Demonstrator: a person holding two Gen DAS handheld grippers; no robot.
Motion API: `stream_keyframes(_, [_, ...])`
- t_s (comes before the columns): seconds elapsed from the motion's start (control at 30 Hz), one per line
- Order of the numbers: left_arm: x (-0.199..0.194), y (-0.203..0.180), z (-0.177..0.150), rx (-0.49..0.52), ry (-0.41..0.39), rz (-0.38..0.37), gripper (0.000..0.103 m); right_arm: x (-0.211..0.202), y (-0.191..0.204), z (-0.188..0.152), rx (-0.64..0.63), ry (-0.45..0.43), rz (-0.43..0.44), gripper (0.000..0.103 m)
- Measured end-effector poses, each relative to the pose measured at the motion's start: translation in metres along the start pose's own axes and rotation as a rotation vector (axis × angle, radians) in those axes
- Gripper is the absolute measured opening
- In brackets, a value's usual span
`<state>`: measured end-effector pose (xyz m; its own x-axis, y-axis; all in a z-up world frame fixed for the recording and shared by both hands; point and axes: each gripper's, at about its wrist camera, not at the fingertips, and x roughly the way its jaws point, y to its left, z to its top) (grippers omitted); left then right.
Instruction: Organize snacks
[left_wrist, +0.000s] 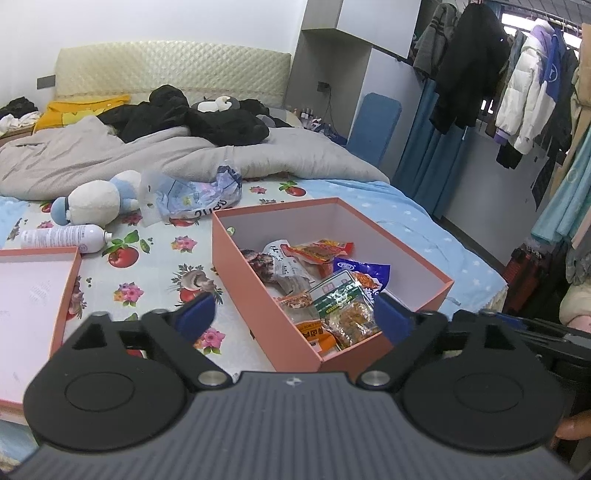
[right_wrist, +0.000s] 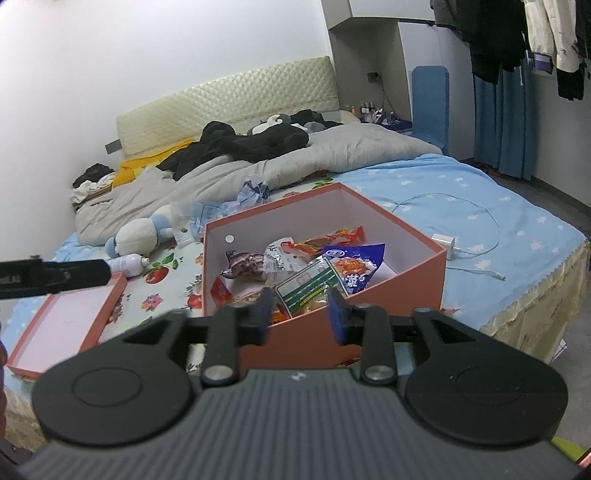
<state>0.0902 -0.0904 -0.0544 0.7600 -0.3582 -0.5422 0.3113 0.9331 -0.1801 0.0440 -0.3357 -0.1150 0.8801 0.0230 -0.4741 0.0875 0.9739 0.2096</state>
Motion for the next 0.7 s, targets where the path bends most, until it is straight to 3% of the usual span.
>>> stream_keyframes(0.07, [0.0003,0.0000,0.0003,0.002,0.001,-0.006,0.099,-0.0040,-0.0009,-0.0008,0.001,-0.042,-0.014,0.095])
stream_keyframes(0.2, [-0.0008,-0.0031,-0.0007,0.032,-0.011,0.034,0.101,-0.0024,-0.0020,0.0003,0.003,-0.036,-0.009,0.095])
stream_keyframes(0.7, [-0.0039,0.0039,0.0012,0.000,-0.009,0.052,0.102,-0.0029,0.0020,-0.0008,-0.007,-0.034,-0.011,0.095])
